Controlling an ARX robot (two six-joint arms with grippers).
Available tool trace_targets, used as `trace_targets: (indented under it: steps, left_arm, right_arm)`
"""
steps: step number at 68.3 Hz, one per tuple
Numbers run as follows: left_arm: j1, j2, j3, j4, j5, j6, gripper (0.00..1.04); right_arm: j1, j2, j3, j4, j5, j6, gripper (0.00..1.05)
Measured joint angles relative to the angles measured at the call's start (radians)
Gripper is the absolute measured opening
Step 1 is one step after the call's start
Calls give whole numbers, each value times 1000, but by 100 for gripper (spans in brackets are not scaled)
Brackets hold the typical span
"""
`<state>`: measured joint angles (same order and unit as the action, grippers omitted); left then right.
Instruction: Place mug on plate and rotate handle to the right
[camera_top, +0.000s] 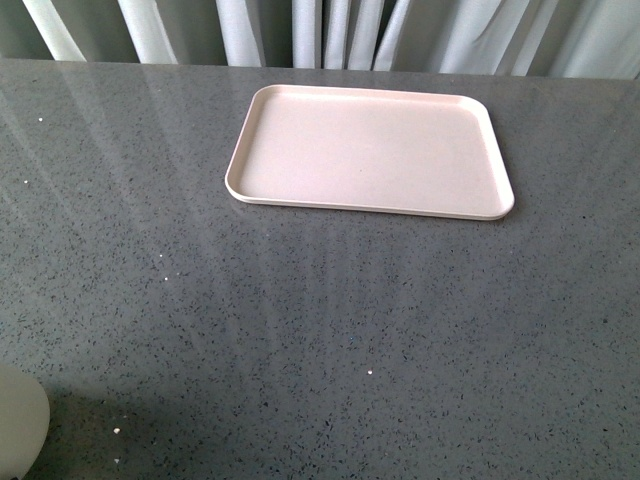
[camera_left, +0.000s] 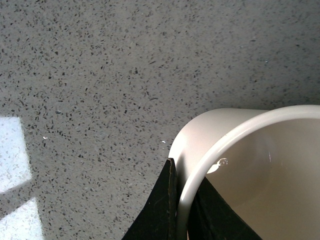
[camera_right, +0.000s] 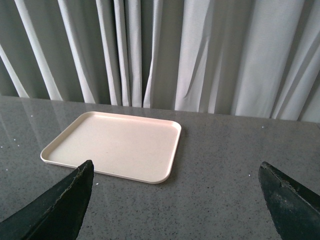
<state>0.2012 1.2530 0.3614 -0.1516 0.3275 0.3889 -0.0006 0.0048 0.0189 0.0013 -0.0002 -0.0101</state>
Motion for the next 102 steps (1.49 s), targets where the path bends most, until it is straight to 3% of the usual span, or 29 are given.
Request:
trace_targets:
  steps: [7, 19, 28, 44, 54, 96, 102]
  left_arm:
    - [-50, -31, 23, -37, -20, -43, 2]
    - [-212, -4, 130, -35, -88, -163, 2]
    - [-400, 127, 278, 5, -166, -297, 2]
    - [-580, 361, 517, 22, -251, -426, 2]
    - [-611, 455, 622, 27, -288, -469, 2]
    - [-615, 459, 628, 27, -296, -488, 2]
    - [-616, 481, 685, -96, -308, -469, 2]
  right_arm:
    - [0, 0, 0, 0, 0, 0, 96]
    - [0, 0, 0, 0, 0, 0, 96]
    - [0, 0, 0, 0, 0, 0, 96]
    - [0, 0, 0, 0, 0, 0, 96]
    - [0, 0, 0, 0, 0, 0, 96]
    - [0, 0, 0, 0, 0, 0, 96]
    - [0, 0, 0, 0, 0, 0, 96]
